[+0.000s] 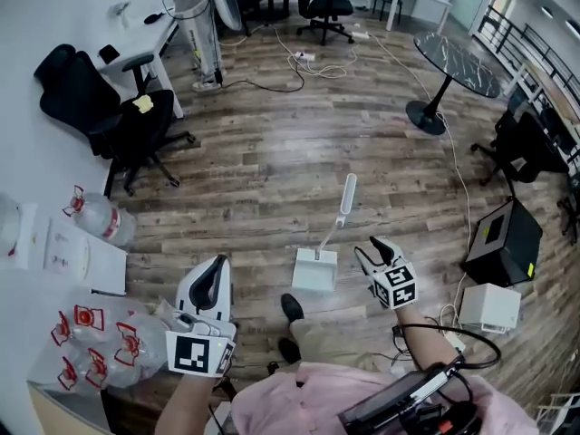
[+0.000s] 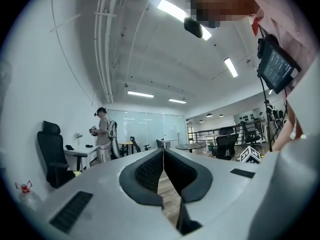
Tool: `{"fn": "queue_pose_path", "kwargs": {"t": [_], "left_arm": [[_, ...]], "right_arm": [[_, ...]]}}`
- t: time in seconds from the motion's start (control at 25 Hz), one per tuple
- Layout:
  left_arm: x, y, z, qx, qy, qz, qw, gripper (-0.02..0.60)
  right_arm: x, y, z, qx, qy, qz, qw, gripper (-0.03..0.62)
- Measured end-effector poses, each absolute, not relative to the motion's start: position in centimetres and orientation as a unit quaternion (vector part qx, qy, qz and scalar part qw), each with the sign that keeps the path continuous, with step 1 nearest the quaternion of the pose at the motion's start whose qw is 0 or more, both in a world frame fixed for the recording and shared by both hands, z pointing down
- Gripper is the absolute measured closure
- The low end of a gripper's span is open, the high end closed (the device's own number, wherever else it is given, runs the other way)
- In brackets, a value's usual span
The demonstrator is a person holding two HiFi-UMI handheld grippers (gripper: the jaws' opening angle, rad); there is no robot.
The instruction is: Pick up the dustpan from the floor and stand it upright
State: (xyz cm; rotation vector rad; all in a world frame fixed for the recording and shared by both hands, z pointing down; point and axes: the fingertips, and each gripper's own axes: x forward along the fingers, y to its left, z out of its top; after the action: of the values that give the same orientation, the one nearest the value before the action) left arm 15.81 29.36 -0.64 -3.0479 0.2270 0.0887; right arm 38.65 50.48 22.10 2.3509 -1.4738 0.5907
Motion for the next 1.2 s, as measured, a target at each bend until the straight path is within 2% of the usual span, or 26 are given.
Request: {"fn": "queue_pose_path", "kwargs": {"t": [0.16, 0.32, 0.52, 0.76, 1.2], "left_arm": [[14.9, 30.8, -1.7, -0.994, 0.099, 0.050, 0.011, 0.568], [15.2, 33.8, -3.1, -0.993, 0.100, 0.040, 0.053, 0.568], [16.3, 36.4, -7.1, -0.986, 0.135, 0.071, 0.065, 0.568], [20.2, 42.8, -8.7, -0.981, 0.164, 0.081, 0.062, 0.568], [25.1, 53.7, -9.2, -0.981, 0.160, 0.079, 0.076, 0.568]], "right_arm": [[35.2, 50.5, 15.5, 0.820, -0.538, 0.154, 0.121, 0.416], [32.9, 50.7, 9.6, 0.814, -0.565, 0.097, 0.090, 0.430], [32.6, 51.7, 3.1, 0.817, -0.573, 0.028, 0.056, 0.484], [32.9, 55.2, -1.9, 0.815, -0.576, -0.028, 0.053, 0.592], [34.0, 62.5, -2.6, 0.804, -0.592, -0.045, 0.028, 0.592]]}}
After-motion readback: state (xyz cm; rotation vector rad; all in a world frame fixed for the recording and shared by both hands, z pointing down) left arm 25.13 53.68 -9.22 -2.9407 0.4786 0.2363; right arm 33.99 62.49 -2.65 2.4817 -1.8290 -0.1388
